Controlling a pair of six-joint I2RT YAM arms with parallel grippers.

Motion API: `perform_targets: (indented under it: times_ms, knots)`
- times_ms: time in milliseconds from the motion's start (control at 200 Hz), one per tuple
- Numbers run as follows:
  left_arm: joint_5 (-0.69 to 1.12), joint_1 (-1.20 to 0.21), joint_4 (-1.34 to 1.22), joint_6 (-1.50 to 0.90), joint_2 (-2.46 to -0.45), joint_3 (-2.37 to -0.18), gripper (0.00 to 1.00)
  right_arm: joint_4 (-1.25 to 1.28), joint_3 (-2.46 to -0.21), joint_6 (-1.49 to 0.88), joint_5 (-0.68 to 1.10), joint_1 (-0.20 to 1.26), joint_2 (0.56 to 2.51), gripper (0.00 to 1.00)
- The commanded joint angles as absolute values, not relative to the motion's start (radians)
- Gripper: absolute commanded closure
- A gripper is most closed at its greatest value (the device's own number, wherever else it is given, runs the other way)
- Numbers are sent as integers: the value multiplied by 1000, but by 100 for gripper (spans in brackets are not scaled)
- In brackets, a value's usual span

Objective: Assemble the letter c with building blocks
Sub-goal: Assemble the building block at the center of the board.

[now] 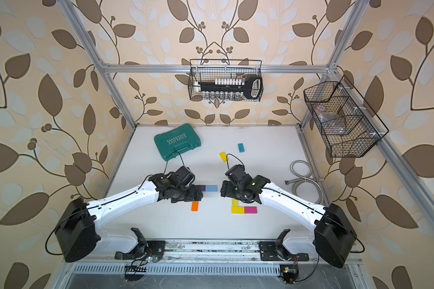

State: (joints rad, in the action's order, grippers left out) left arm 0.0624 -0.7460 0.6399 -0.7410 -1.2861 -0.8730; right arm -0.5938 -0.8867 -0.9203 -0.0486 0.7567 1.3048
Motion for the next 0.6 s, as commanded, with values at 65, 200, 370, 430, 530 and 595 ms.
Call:
perform_targets:
  times_ms: [65,200,370,430,530,595]
  knots:
    - [187,-788,611,-923,-1184,-772,1,-607,-907,-902,-50,748,1296,10]
    - [192,-828,509,-1041,-1161,-679,1,-625,-916,-890,-60,731,1288,10]
    - [189,-848,356,-1148,-1121,-569,1,-644,-929,-876,-65,710,1282,10]
    - [184,-848,327,-1165,-1112,-549,1,-645,-929,-875,-66,709,1282,9]
    - [183,-848,282,-1189,-1109,-532,1,-644,-931,-875,-66,710,1286,10]
    - [188,-849,242,-1210,-1113,-520,1,-643,-933,-876,-66,710,1290,10]
